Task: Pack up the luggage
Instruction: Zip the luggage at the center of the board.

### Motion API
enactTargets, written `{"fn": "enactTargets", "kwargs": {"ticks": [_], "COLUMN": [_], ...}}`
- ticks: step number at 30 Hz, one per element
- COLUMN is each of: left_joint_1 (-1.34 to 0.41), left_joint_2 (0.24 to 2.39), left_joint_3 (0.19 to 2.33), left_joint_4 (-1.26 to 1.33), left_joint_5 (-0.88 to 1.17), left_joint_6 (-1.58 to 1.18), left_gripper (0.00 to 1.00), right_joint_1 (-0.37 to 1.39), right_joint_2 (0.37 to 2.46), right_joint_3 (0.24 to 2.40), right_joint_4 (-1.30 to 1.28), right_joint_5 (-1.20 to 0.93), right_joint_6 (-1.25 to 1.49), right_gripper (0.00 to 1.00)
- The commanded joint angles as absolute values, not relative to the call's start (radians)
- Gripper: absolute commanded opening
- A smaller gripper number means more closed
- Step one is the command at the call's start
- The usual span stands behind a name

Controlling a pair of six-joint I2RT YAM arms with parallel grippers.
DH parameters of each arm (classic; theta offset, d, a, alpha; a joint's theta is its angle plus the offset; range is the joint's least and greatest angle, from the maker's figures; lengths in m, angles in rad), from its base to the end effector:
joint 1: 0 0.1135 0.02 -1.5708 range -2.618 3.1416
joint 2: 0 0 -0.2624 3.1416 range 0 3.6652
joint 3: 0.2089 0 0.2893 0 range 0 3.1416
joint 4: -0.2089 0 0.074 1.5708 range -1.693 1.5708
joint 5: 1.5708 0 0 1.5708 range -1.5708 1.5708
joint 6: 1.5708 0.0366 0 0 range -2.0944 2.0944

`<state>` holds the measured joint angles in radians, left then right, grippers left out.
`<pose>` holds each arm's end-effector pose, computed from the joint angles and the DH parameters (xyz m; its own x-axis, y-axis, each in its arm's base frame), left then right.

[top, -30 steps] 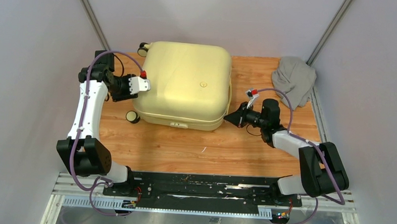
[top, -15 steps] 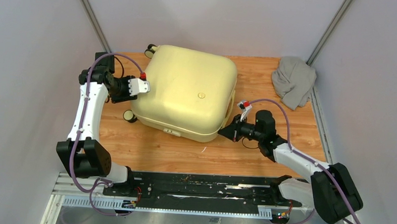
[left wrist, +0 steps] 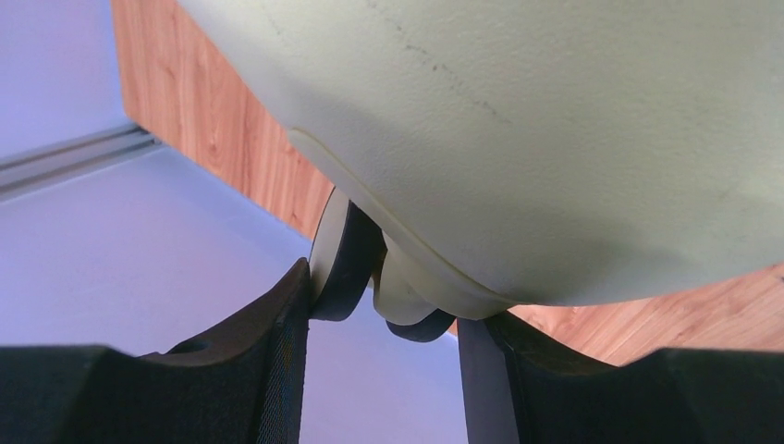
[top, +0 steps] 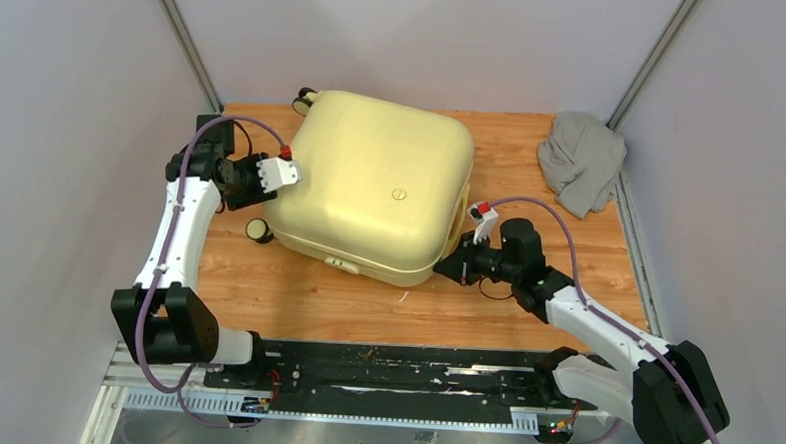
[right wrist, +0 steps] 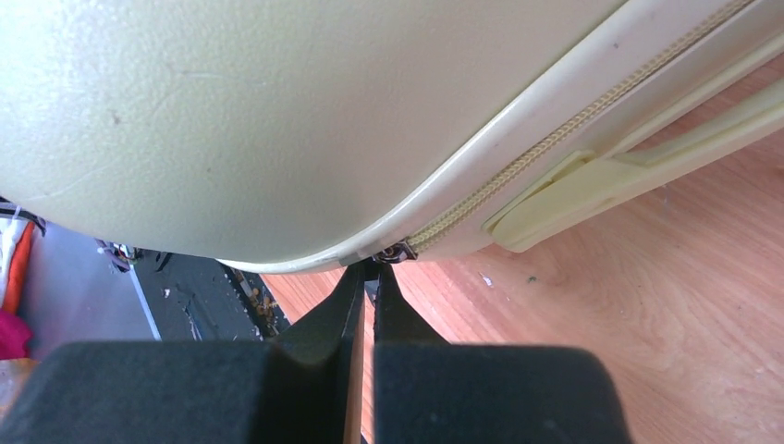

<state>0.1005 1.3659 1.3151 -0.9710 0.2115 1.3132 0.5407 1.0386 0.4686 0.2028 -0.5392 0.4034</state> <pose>0.3088 0.0234 0.3223 -0.2057 0.9295 -0.3061 0.8235 0.3334 0.4590 0.2097 0.1478 0.1996 -0.6178 0.0220 -0.7861 -0.6633 0.5223 0.5359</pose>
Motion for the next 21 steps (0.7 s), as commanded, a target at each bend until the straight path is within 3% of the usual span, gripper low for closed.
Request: {"fn": "enactTargets", "kwargs": {"ticks": [1, 3, 4, 6, 9, 11, 15, 16, 18, 21], "left_joint_1": [0.089, 0.089, 0.089, 0.089, 0.089, 0.086, 0.081, 0.081, 0.081, 0.055], "left_joint_2": [1.314, 1.288, 1.272, 1.241, 1.199, 1.174, 1.113, 1.098, 1.066, 1.034], "left_joint_3": [1.265, 1.215, 1.191, 1.149, 1.148, 1.181, 1.275, 1.300, 1.346, 1.353], "left_joint_4": [-0.706, -0.677, -0.677, -0.676, -0.711, -0.757, -0.826, -0.837, -0.867, -0.961], "left_joint_5": [0.156, 0.163, 0.186, 0.222, 0.280, 0.310, 0.332, 0.333, 0.349, 0.458], "left_joint_6": [0.959, 0.963, 0.975, 0.981, 0.976, 0.976, 0.967, 0.963, 0.960, 0.993], "left_gripper": [0.00, 0.00, 0.06, 0.40, 0.67, 0.76, 0.83, 0.87, 0.94, 0.97], "right_joint_1": [0.530, 0.531, 0.529, 0.529, 0.529, 0.529, 0.523, 0.518, 0.497, 0.454], "right_joint_2": [1.020, 0.976, 0.960, 0.940, 0.950, 0.986, 1.089, 1.104, 1.100, 1.032], "right_joint_3": [0.487, 0.467, 0.452, 0.428, 0.435, 0.468, 0.560, 0.576, 0.583, 0.559], "right_joint_4": [0.209, 0.161, 0.144, 0.130, 0.121, 0.126, 0.099, 0.081, 0.043, 0.006], "right_joint_5": [-0.644, -0.643, -0.642, -0.631, -0.597, -0.587, -0.610, -0.608, -0.587, -0.540], "right_joint_6": [0.432, 0.419, 0.419, 0.421, 0.414, 0.409, 0.375, 0.368, 0.362, 0.367], "right_gripper": [0.00, 0.00, 0.00, 0.00, 0.00, 0.00, 0.00, 0.04, 0.20, 0.43]}}
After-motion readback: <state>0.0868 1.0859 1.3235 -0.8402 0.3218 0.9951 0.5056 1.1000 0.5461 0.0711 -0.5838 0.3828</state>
